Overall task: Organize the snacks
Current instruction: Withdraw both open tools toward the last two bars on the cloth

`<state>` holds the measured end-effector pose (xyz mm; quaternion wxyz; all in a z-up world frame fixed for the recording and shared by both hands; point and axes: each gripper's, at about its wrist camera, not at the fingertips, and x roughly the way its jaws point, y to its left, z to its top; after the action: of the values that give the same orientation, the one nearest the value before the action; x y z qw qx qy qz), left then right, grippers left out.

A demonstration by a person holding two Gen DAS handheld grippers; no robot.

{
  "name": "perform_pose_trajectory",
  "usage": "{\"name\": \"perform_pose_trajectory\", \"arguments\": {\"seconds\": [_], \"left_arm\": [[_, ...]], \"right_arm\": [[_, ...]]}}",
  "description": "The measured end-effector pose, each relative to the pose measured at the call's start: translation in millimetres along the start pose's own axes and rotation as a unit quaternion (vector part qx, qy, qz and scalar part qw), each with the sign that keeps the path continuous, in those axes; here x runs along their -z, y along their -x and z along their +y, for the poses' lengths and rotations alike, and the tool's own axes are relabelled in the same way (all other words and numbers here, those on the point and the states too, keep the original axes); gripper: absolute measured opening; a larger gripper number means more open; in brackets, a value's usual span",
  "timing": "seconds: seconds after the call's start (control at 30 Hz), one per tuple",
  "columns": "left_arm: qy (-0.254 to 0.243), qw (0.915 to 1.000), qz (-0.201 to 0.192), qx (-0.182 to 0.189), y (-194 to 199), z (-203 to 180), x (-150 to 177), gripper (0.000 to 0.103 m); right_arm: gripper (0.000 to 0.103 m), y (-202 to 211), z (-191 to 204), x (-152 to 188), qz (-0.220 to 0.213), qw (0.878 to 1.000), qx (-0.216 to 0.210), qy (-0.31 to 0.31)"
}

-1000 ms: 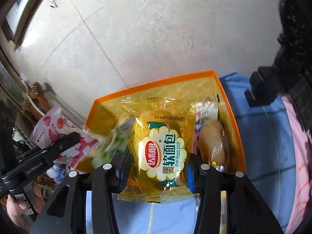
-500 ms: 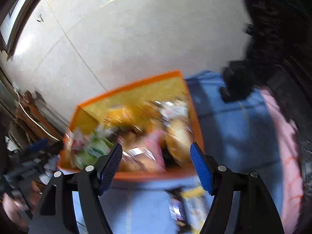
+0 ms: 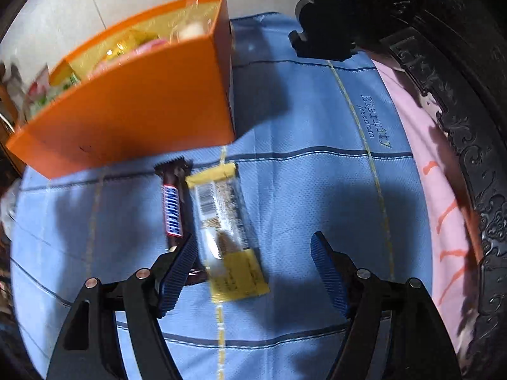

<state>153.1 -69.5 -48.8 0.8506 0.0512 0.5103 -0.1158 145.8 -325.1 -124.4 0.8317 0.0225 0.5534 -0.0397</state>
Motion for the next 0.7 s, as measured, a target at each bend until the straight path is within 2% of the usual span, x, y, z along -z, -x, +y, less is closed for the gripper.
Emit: {"name": "perform_pose_trajectory", "arguments": {"seconds": [0.23, 0.27, 0.33, 0.43, 0.53, 0.7], "left_arm": [[0.008, 0.9994, 0.034, 0.001, -12, -6, 31, 0.094], [0.009, 0.9993, 0.038, 0.0, -14, -6, 35, 0.094], [0.011, 0.9991, 0.041, -0.001, -14, -4, 38, 0.094], [0.009, 0.9987, 0.05, -0.005, -18, -4, 39, 0.094], [0.008, 0.9988, 0.049, -0.004, -18, -6, 39, 0.094], [-0.008, 0.9982, 0.058, 0.01, -26, -22, 38, 0.094]], "right_arm": [[0.074, -27, 15, -9, 0.015, 0.999, 0.015, 0.039], [0.071, -29, 19, -10, 0.014, 0.999, 0.017, 0.049], [0.052, -35, 25, -10, 0.022, 0.997, 0.015, 0.068], [0.038, -33, 35, -11, 0.015, 0.996, 0.01, 0.089], [0.035, -33, 34, -11, 0.014, 0.996, 0.001, 0.083], [0.031, -24, 10, -8, 0.011, 0.999, -0.026, 0.027]]}}
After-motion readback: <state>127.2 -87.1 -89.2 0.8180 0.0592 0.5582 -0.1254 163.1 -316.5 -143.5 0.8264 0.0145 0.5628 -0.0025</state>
